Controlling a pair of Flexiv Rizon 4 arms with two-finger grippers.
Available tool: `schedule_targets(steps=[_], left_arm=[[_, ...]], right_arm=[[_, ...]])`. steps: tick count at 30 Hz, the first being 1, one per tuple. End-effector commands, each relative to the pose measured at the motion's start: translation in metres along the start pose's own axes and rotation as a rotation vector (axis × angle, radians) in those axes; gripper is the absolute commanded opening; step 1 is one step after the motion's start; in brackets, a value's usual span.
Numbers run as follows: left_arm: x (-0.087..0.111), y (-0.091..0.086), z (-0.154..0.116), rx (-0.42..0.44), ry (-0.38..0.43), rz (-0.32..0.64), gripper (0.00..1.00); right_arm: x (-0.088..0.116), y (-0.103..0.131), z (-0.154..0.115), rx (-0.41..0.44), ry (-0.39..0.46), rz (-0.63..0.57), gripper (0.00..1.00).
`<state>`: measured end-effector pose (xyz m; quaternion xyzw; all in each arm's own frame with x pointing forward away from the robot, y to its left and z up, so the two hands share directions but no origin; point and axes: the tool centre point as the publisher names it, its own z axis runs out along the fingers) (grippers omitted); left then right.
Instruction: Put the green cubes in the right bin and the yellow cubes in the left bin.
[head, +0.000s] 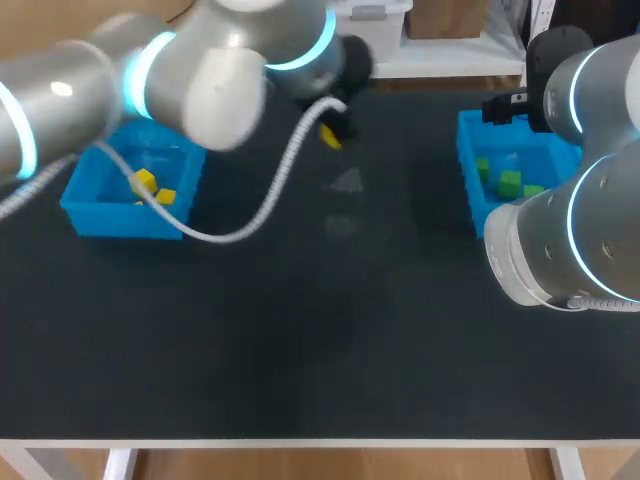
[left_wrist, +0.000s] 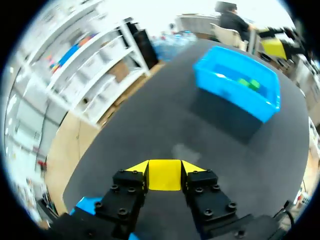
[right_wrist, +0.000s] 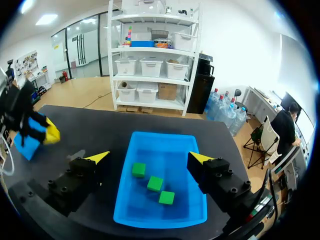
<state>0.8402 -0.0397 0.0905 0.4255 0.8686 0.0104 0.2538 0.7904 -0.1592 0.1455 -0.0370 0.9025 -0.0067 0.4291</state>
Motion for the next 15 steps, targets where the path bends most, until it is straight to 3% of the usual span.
schedule_targets(steps=[1, 5, 8, 12, 15], left_arm=[[0.124, 0.063, -0.092, -0.205, -0.034, -0.324, 0.00], [0.173, 0.092, -0.106, -0.292, 0.031, -0.452, 0.00], [0.203, 0.101, -0.110, -0.323, 0.091, -0.578, 0.00], [0.234, 0.108, -0.098, -0.338, 0.157, -0.620, 0.00], [0.250, 0.102, -0.085, -0.314, 0.195, -0.630, 0.00]], right_arm=[[0.000, -0.002, 0.000, -0.008, 0.003, 0.000, 1.00], [0.000, -0.002, 0.000, -0.008, 0.003, 0.000, 1.00], [0.000, -0.002, 0.000, -0.008, 0.003, 0.000, 1.00], [0.000, -0.002, 0.000, -0.008, 0.003, 0.000, 1.00], [0.000, -0.002, 0.000, -0.008, 0.003, 0.000, 1.00]])
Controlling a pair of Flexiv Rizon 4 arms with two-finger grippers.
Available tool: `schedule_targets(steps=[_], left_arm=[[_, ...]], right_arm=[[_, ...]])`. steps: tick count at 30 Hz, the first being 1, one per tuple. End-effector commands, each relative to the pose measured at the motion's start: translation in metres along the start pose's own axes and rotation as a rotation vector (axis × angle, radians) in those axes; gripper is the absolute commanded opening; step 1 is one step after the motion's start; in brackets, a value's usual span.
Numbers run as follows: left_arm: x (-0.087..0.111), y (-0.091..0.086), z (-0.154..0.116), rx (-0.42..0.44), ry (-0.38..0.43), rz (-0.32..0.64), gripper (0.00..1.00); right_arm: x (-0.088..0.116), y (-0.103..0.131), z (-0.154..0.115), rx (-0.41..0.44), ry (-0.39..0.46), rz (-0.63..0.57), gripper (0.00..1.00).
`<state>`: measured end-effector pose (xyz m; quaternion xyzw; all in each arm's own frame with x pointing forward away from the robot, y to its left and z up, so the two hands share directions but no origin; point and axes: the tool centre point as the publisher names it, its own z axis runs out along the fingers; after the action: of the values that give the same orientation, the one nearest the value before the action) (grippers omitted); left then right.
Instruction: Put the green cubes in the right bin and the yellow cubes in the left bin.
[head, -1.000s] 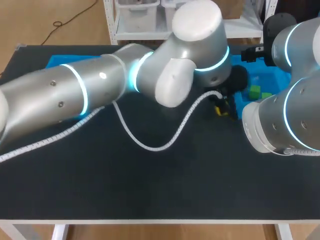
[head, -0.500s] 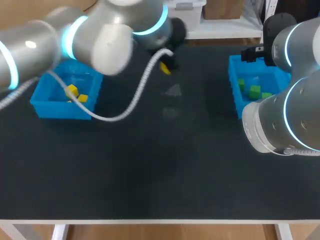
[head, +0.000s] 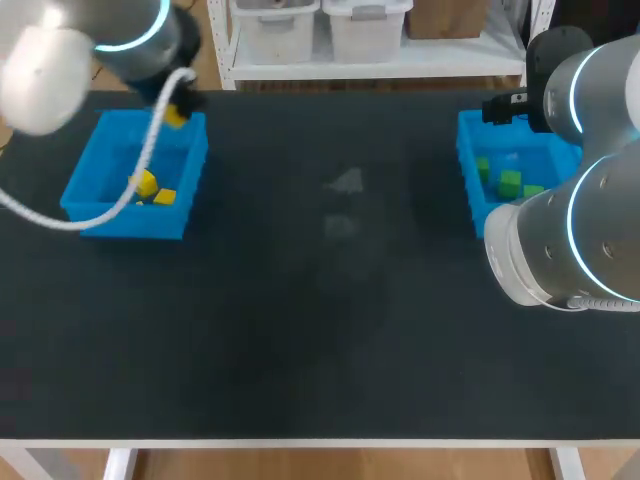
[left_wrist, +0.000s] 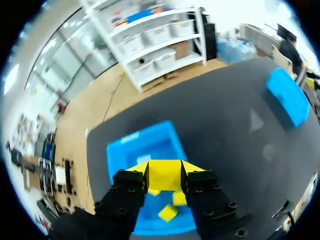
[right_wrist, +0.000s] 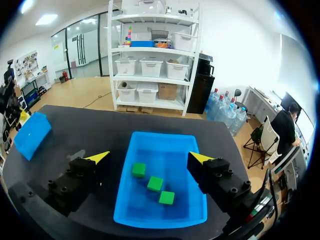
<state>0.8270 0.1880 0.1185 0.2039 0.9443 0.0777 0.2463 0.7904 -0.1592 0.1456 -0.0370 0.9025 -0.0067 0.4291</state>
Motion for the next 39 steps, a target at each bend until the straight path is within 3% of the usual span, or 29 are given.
schedule_targets(steps=[1, 9, 11, 12, 22, 27, 39], left_arm=[[0.100, -0.002, 0.002, -0.086, 0.098, -0.222, 0.00], [0.110, -0.007, 0.015, -0.059, 0.110, -0.238, 0.00], [0.108, -0.007, 0.015, -0.057, 0.101, -0.239, 0.46], [0.106, -0.006, 0.014, -0.057, 0.092, -0.234, 1.00], [0.092, -0.011, -0.005, -0.065, -0.057, -0.213, 1.00], [0.085, -0.018, -0.012, 0.004, -0.147, -0.270, 1.00], [0.084, -0.019, -0.013, 0.017, -0.150, -0.291, 1.00]], right_arm=[[0.000, -0.002, 0.000, -0.008, 0.003, 0.000, 1.00], [0.000, -0.002, 0.000, -0.008, 0.003, 0.000, 1.00], [0.000, -0.002, 0.000, -0.008, 0.003, 0.000, 1.00], [0.000, -0.002, 0.000, -0.008, 0.003, 0.000, 1.00], [0.000, -0.002, 0.000, -0.008, 0.003, 0.000, 1.00], [0.000, -0.002, 0.000, -0.008, 0.003, 0.000, 1.00], [0.000, -0.002, 0.000, -0.008, 0.003, 0.000, 1.00]])
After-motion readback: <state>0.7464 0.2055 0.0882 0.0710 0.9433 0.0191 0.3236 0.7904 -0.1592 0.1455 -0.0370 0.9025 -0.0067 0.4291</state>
